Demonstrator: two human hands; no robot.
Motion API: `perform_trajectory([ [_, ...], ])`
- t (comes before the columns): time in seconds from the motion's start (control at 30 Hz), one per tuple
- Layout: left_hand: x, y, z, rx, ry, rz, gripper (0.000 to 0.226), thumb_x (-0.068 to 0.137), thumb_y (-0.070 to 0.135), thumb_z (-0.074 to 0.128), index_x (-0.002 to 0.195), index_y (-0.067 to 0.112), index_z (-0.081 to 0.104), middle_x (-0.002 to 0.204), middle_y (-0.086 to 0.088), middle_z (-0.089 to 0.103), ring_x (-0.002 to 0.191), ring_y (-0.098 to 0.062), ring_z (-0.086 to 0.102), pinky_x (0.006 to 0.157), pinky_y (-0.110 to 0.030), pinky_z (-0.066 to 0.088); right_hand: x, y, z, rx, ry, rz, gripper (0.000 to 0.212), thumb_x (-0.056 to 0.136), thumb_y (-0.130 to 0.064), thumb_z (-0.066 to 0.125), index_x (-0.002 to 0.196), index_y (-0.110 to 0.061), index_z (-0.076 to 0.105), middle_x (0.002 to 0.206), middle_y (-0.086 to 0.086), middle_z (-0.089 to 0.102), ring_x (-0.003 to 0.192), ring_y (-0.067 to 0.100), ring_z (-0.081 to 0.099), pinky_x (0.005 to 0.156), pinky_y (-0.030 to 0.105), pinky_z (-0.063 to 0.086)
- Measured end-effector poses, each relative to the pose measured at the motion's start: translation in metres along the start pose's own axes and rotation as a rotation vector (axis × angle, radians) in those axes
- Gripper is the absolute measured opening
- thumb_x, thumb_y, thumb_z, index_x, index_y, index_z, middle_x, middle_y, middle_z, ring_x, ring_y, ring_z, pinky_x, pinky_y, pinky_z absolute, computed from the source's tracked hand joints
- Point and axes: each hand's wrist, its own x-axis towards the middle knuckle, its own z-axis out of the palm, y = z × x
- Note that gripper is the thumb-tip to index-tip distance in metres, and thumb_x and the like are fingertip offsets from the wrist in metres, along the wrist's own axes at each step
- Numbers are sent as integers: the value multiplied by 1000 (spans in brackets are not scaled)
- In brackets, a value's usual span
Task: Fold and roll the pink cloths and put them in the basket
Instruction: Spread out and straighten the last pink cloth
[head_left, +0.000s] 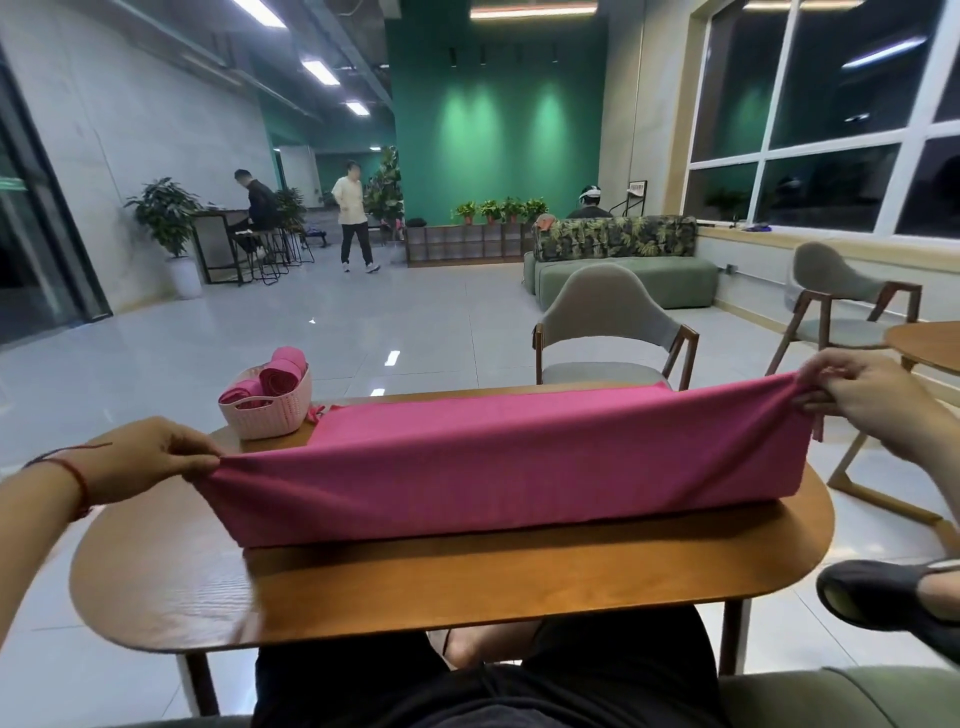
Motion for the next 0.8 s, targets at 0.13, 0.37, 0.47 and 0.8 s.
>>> perform_trajectory([
  [0.13,22,2,-4,214,187,26,17,102,26,66,88,32,73,87,13,76,90,-16,71,85,-38,51,1,-12,1,-93,-43,-33,34,106,11,40,106,5,74,103,27,73,79,22,76,66,16,62],
  [0.37,20,29,-1,-293,411,33,22,93,9,58,72,7,55,63,-10,51,67,-25,49,69,-36,38,-4,-30,-11,-201,18,-130,22,81,-18,93,94,-21,75,91,9,75,86,31,71,75,43,59],
  [0.47,10,27,4,-252,333,18,24,80,18,69,65,13,52,58,-2,50,59,-17,47,62,-31,39,-1,-27,-17,-372,-111,-191,34,87,-24,87,111,-42,69,95,1,73,90,23,68,78,43,52],
  [0.8,8,1,66,369,-279,-75,30,76,25,66,98,45,68,81,14,69,77,-1,62,70,-18,48,-14,11,21,-798,-621,-82,17,75,-35,81,89,-41,73,84,-11,72,89,14,68,84,40,54],
])
